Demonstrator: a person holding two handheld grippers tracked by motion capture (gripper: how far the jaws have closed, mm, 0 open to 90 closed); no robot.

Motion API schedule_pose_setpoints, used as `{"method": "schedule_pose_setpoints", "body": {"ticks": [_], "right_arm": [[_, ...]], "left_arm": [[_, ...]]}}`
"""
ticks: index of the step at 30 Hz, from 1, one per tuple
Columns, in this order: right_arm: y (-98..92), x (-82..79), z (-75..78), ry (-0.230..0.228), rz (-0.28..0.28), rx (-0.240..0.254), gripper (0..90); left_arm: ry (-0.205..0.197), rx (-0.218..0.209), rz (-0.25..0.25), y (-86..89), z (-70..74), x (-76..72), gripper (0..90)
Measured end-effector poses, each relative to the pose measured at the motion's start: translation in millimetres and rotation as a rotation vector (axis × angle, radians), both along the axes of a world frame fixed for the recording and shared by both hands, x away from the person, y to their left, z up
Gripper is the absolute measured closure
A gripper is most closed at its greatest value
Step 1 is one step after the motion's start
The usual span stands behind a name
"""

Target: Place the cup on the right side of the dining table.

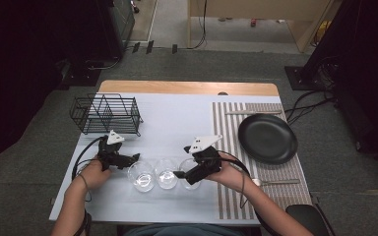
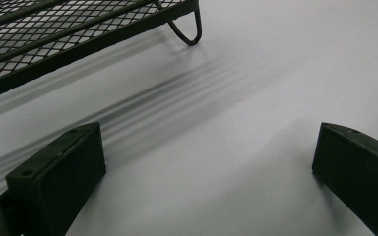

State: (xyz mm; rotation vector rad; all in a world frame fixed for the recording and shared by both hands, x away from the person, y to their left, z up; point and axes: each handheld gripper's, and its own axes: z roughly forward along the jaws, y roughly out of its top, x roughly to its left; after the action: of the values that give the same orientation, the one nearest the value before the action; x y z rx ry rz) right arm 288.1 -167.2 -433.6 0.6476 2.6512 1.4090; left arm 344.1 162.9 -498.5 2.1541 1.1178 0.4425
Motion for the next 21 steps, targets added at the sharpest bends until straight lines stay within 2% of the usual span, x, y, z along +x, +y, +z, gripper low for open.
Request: {"method": "schedule_pose_setpoints", "body": {"ticks": [3, 21], "right_arm": [[1.7, -1.7, -1.9, -0.007, 0.026, -0.016, 9.2], [2.1, -3.7, -9.0, -0.012, 0.082, -0.002, 9.2]], "left_arm": [[0.000, 0.000, 0.000, 0.0, 0.0, 0.0, 0.0], [0.000, 0.001, 0.000, 0.0, 0.1, 0.0, 0.0]]}}
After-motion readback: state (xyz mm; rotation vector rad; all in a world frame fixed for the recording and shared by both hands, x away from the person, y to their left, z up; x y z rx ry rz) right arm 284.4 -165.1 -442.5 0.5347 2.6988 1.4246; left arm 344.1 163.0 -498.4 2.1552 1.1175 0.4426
